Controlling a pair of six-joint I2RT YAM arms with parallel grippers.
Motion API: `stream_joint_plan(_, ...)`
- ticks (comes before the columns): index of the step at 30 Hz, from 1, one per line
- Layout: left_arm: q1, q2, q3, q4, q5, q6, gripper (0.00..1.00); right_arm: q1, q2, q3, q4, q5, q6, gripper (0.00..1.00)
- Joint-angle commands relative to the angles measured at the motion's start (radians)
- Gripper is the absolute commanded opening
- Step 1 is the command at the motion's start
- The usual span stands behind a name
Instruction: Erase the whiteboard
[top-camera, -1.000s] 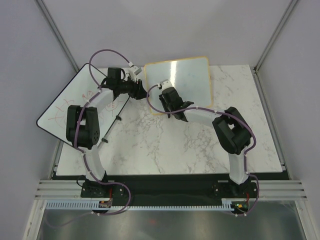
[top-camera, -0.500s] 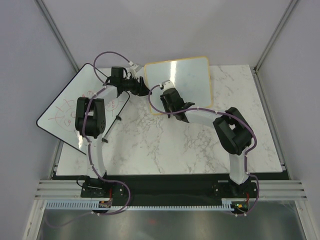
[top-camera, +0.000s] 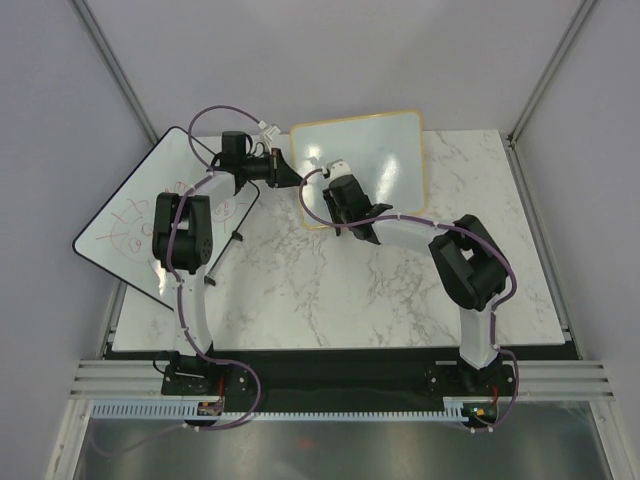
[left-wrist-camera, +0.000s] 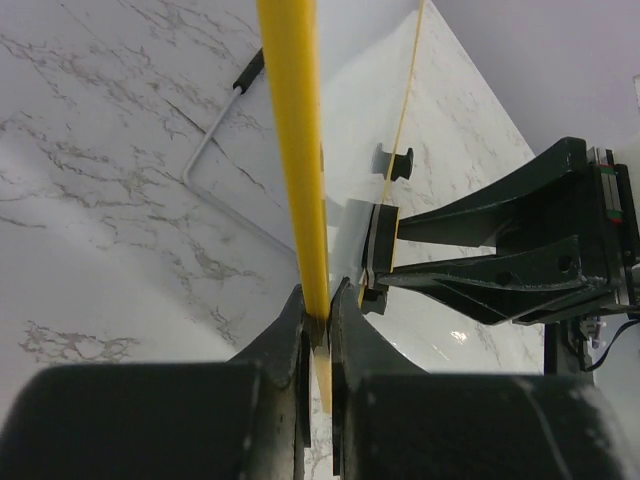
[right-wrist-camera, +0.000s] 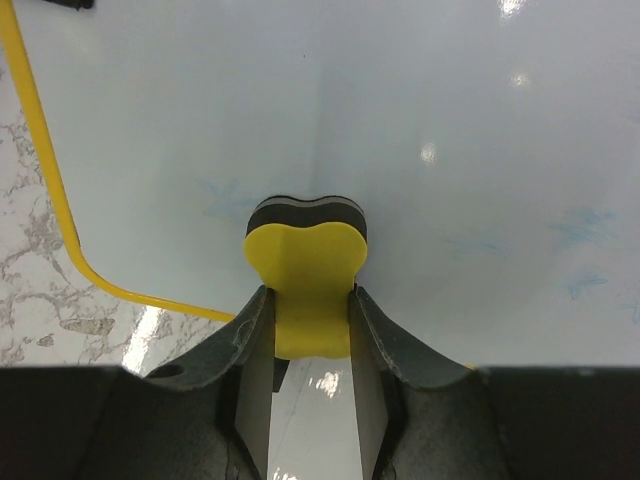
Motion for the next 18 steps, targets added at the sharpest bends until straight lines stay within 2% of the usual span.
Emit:
stream_joint_plan(1, -0.015, -0.009, -0.028, 0.070, 0.016, 0.037, 0.04, -0.025, 0.019, 0.015, -0.013, 0.044, -0.001, 0.00)
stream_joint_plan(9, -0.016, -0.033, -0.036, 0.010, -0.027, 0.050, 0.02, 0.066, 0.124, 0.187, -0.052, 0.025, -0.070, 0.00)
stream_joint_plan(13, -0.019, -0.047, -0.039, -0.023, -0.053, 0.083, 0.02, 0.067, 0.142, 0.202, -0.038, -0.010, -0.044, 0.00)
stream_joint_plan(18, -0.019, -0.058, -0.038, -0.057, -0.062, 0.106, 0.02, 0.009, 0.113, 0.167, -0.046, 0.093, 0.001, 0.00)
